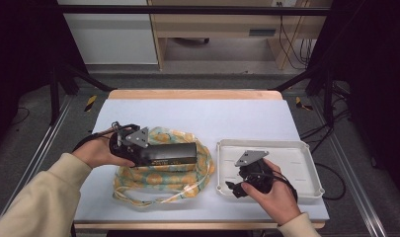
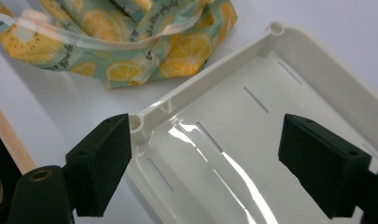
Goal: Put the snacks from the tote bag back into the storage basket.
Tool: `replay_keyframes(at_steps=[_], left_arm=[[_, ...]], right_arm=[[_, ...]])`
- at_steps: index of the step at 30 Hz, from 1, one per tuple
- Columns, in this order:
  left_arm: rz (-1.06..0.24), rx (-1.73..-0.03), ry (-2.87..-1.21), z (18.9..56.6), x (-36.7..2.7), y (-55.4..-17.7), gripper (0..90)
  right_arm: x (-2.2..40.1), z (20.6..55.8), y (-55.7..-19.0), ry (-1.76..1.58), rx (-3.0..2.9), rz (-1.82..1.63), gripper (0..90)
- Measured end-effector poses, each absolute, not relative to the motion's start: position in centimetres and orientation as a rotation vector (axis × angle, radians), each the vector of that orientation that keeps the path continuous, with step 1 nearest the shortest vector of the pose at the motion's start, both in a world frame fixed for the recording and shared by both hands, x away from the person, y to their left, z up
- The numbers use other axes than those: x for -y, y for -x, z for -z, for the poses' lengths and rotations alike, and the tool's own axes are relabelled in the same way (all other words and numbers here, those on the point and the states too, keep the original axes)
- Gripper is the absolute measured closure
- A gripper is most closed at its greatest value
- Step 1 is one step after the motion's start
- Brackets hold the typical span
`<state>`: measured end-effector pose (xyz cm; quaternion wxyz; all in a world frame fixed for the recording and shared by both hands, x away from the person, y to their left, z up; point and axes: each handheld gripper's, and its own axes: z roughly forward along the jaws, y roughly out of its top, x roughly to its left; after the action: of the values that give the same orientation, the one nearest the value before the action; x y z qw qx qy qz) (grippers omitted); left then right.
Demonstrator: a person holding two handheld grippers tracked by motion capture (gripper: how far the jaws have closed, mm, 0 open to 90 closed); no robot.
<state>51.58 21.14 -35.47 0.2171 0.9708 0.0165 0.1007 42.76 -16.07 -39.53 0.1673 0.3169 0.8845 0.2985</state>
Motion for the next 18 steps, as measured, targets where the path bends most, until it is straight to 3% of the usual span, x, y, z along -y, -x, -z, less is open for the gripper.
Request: replay_keyframes(at_steps=[10,18], left_arm=[[-0.278,-0.04,-2.688,34.5,-20.3,-51.4,42.8],[-0.274,-0.017,-2.695,34.6,-19.3,-51.3,42.9]], right_arm=[[15.3,36.1,-45.1,-0.773,-2.586,-0.789,8.2],[14.7,35.7,-46.5,-0.686,-2.653,-0.786,7.9]])
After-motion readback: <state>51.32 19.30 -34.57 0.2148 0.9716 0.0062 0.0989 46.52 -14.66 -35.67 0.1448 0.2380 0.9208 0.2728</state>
